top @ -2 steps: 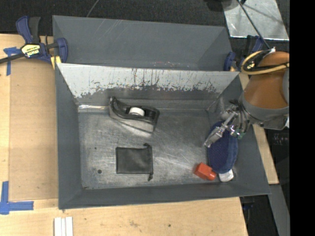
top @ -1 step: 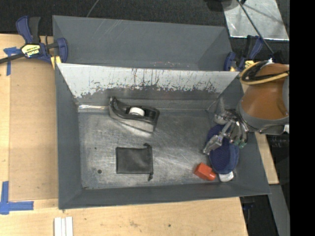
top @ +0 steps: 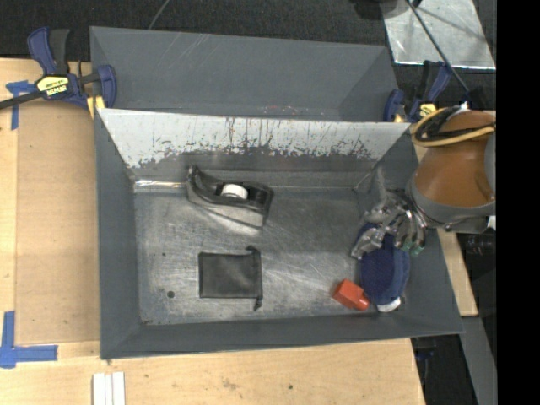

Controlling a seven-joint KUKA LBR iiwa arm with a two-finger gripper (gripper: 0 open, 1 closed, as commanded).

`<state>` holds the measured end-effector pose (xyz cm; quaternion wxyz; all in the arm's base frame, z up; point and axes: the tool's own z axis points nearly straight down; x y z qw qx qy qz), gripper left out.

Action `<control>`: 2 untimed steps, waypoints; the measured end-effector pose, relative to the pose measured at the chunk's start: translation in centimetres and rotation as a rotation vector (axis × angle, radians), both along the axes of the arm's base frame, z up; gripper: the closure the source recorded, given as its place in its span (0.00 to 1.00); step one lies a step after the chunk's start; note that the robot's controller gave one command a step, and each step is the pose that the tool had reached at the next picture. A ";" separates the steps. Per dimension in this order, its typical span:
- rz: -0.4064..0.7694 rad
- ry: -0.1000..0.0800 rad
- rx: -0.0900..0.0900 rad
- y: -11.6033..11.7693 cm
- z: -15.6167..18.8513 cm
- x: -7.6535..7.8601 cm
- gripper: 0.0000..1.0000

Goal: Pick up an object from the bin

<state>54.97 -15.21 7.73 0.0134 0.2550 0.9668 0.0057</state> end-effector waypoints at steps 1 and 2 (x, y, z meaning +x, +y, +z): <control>0.092 0.016 -0.009 0.9 15.3 0.0 1.00; 0.091 0.025 -0.007 0.9 14.8 -0.2 0.00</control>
Offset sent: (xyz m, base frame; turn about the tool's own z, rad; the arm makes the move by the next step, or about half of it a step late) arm -0.0031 0.0096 0.1471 -0.0917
